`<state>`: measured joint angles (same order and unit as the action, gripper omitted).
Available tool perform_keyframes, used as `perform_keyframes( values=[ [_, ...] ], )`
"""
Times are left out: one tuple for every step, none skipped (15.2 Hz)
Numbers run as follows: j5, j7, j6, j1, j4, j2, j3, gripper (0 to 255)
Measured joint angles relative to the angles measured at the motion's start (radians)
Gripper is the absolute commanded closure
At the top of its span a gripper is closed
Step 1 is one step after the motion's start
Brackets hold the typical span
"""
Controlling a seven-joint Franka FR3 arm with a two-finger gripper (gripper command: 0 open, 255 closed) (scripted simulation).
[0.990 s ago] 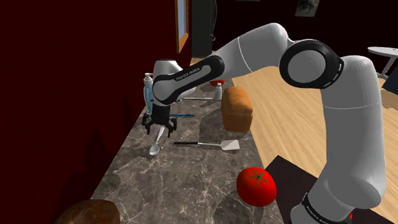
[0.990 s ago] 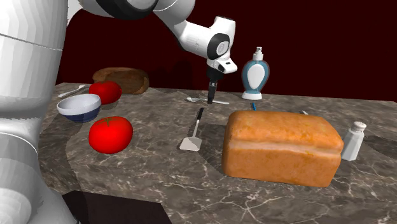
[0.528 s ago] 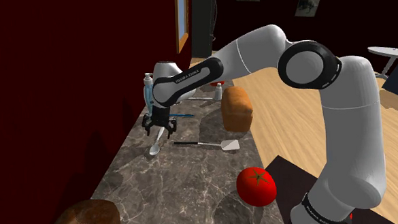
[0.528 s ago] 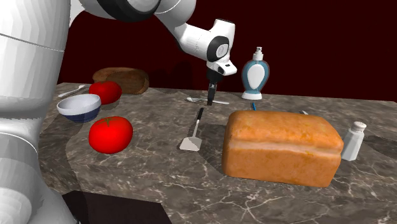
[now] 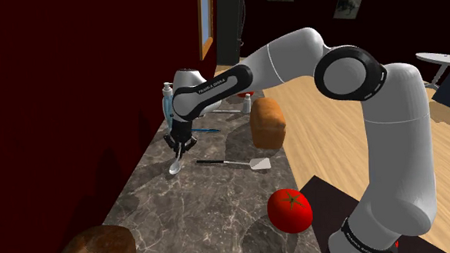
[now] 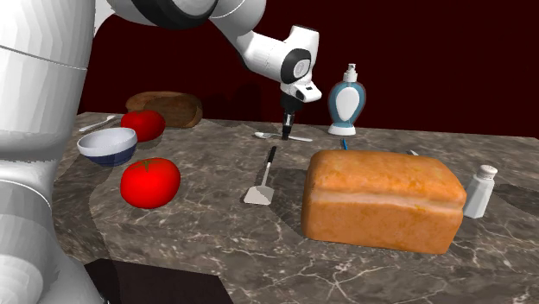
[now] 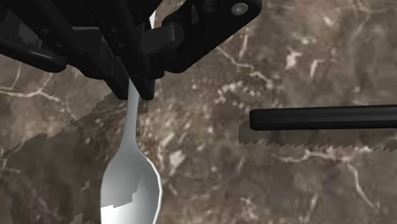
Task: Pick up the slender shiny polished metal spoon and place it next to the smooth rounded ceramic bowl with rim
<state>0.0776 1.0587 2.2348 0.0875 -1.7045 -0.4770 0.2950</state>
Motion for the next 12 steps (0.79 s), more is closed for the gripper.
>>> perform_keyframes(
  values=[
    [0.000,0.000,0.000,0.000,0.000,0.000,0.000,255],
    [0.000,0.000,0.000,0.000,0.000,0.000,0.000,255],
    [0.000,0.000,0.000,0.000,0.001,-0.001,0.000,255],
    [0.000,0.000,-0.005,0.000,0.003,0.001,0.000,255],
    [0.001,0.001,-0.013,0.000,0.008,0.005,0.001,255],
    [0.002,0.002,-0.023,-0.001,0.011,0.012,0.002,255],
    [0.003,0.003,-0.033,-0.002,0.013,0.020,0.003,255],
    [0.004,0.004,-0.044,-0.002,0.018,0.027,0.004,255],
    [0.006,0.004,-0.054,-0.004,0.021,0.033,0.004,255],
    [0.006,0.005,-0.065,-0.004,0.029,0.036,0.004,255],
    [0.006,0.006,-0.078,-0.005,0.041,0.038,0.004,255],
    [0.006,0.009,-0.090,-0.003,0.049,0.042,0.005,255]
  ],
)
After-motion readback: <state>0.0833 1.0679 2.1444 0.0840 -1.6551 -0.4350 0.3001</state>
